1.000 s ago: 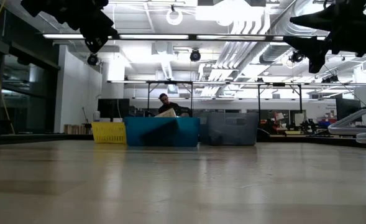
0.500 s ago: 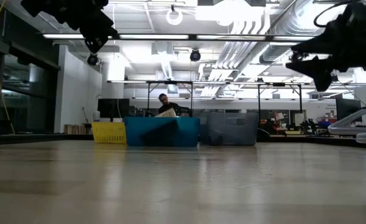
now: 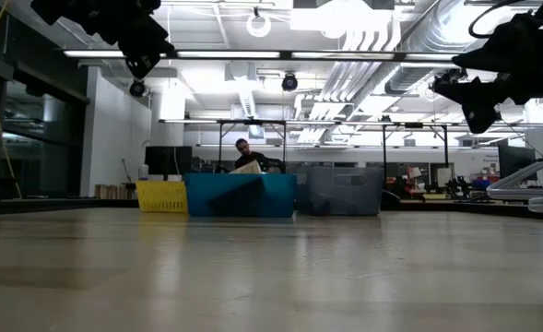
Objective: Pick & Place School Supplies
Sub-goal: Return to Home Position
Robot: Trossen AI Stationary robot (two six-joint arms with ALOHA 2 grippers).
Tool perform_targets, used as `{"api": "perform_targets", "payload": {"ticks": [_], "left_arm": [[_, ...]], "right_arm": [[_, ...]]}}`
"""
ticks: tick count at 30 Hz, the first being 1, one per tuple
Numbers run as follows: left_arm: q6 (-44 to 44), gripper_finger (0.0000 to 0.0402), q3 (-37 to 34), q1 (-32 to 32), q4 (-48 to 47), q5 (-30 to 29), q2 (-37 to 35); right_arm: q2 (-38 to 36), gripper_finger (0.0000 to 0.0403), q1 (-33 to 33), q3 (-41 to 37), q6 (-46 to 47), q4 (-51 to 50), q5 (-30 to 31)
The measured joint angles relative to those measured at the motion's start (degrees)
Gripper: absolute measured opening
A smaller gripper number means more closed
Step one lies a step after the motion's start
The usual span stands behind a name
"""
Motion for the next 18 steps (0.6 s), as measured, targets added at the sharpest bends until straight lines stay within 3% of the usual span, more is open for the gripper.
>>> {"api": "perform_targets", "payload": {"ticks": [14, 18], "left_arm": [[-1.02, 0.0101, 0.00, -0.02, -0.02, 0.74, 0.00], [-1.01, 0.0101, 0.00, -0.02, -0.01, 0.74, 0.00]], "right_arm": [[0.84, 0.0207, 0.00, 0.04, -1.59, -0.39, -0.04], [1.80, 0.0207, 0.00, 0.04, -7.81, -0.41, -0.04]]}}
